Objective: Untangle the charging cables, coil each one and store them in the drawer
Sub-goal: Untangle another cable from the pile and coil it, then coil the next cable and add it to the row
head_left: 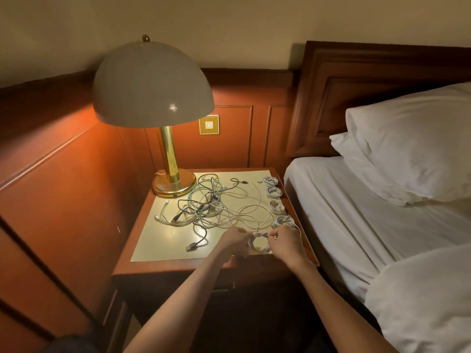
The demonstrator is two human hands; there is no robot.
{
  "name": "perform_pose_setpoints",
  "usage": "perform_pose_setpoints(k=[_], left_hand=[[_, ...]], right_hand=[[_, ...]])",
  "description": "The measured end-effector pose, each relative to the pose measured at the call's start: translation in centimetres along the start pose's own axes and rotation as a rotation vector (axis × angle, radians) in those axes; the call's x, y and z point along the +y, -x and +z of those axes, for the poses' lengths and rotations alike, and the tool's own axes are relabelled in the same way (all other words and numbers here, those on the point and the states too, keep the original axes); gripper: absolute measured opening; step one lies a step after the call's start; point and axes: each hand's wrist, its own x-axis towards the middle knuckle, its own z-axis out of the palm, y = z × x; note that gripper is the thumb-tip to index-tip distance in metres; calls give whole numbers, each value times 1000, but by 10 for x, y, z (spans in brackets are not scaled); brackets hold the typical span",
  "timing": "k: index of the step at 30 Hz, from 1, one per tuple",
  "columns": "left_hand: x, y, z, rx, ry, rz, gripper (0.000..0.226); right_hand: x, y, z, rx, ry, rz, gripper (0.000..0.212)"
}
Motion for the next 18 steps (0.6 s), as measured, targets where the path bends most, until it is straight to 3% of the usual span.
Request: perform_pose_setpoints(k=[4,6,10,13,16,18], left_hand=[[1,-1,-2,245,-481,164,20],[-3,-7,-8,328,-607,234,21],[-12,-17,-16,380,-729,381,21],[-18,-22,-20,351,-905,468,33],[-17,-30,-25,368,-1080,499,13],[-11,-31,-29,365,-1041,546,11]], right_hand=[[2,-7,21,-2,213,-18,21],[0,-6,25,4,276,-41,20],[-6,3,33,112,381,-135,25],[-8,9,34,184,370,-192,33],[-9,8,24,149,296,-199,32],[-10,3,16,116,266,-189,29]])
